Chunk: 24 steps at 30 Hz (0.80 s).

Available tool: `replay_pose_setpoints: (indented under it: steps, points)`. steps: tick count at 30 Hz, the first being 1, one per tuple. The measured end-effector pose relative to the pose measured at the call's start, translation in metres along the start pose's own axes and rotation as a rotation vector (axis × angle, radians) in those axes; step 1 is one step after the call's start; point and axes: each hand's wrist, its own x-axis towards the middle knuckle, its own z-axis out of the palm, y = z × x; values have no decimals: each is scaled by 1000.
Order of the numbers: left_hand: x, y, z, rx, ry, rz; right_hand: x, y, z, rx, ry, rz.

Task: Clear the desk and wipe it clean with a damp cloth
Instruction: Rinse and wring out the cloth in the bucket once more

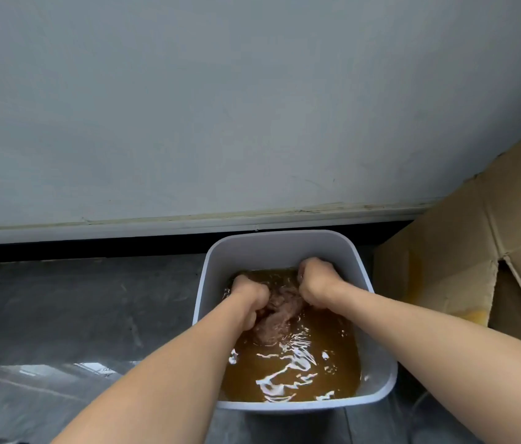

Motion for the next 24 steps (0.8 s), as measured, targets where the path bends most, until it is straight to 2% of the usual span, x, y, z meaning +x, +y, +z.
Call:
replay_pose_setpoints:
  steps: [2,4,5,7,9,13,16,18,20,22,24]
  points:
    - [-1,-4,-4,242,84,96,-4,1,-1,-124,13,-101]
    - [2,-4,-5,224,102,80,-3,4,3,-99,-12,-64]
    - [4,-3,-8,109,35,12,-1,4,5,-47,-11,-11]
    - [-3,4,-11,-122,-219,-171,4,2,8,95,-32,105]
    - [-9,8,-11,-92,-337,-180,4,0,11,145,-104,154]
    - [-2,3,-8,20,-203,-125,1,2,10,-56,-96,35]
    - [-1,5,-11,79,-223,-104,-1,4,7,-153,-51,17]
    - [-3,3,-13,203,-182,-56,-2,5,6,-120,9,56]
    - [0,-1,-13,345,-85,42,-1,3,6,28,37,131]
    - [2,-4,-12,395,-45,82,-2,-2,5,206,-46,204]
    - [3,-3,-11,280,-72,28,-4,-3,8,248,-150,237]
